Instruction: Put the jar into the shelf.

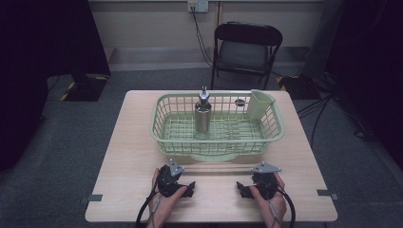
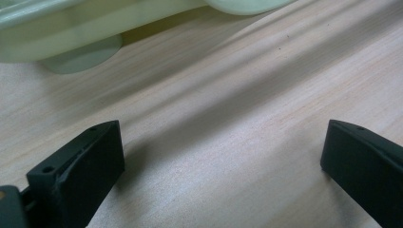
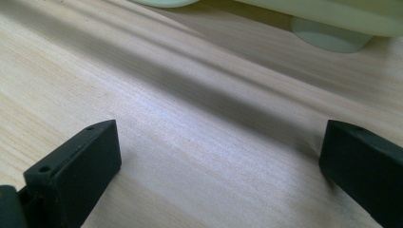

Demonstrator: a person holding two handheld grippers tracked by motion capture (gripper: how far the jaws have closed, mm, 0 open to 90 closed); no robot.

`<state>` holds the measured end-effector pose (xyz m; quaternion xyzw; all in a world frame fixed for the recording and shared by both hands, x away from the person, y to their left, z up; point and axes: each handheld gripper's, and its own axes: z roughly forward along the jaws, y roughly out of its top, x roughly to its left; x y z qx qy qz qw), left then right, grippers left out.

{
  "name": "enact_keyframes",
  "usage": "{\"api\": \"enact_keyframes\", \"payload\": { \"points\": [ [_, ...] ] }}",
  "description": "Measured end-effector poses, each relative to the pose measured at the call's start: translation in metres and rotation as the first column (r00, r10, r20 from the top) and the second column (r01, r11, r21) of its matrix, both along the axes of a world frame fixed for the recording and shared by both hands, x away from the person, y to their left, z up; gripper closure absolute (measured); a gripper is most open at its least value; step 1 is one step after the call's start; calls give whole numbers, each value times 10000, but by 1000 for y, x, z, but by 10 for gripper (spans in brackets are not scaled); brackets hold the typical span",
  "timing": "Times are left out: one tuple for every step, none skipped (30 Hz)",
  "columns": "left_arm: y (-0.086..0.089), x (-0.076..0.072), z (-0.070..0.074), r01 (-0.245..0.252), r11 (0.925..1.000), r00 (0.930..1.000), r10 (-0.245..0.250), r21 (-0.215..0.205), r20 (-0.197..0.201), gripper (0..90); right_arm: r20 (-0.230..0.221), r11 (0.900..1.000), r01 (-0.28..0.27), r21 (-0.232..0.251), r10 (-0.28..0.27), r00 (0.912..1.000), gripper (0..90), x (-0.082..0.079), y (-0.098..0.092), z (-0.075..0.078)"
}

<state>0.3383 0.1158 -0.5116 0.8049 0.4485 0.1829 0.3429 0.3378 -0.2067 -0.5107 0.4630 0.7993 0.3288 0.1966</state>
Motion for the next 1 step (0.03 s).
{"api": "enact_keyframes", "payload": {
  "points": [
    [0, 0, 0, 1, 10000, 10000, -1, 2, -1, 4, -1, 10000, 3, 1, -3, 10000, 0, 0, 0, 0]
  ]
}}
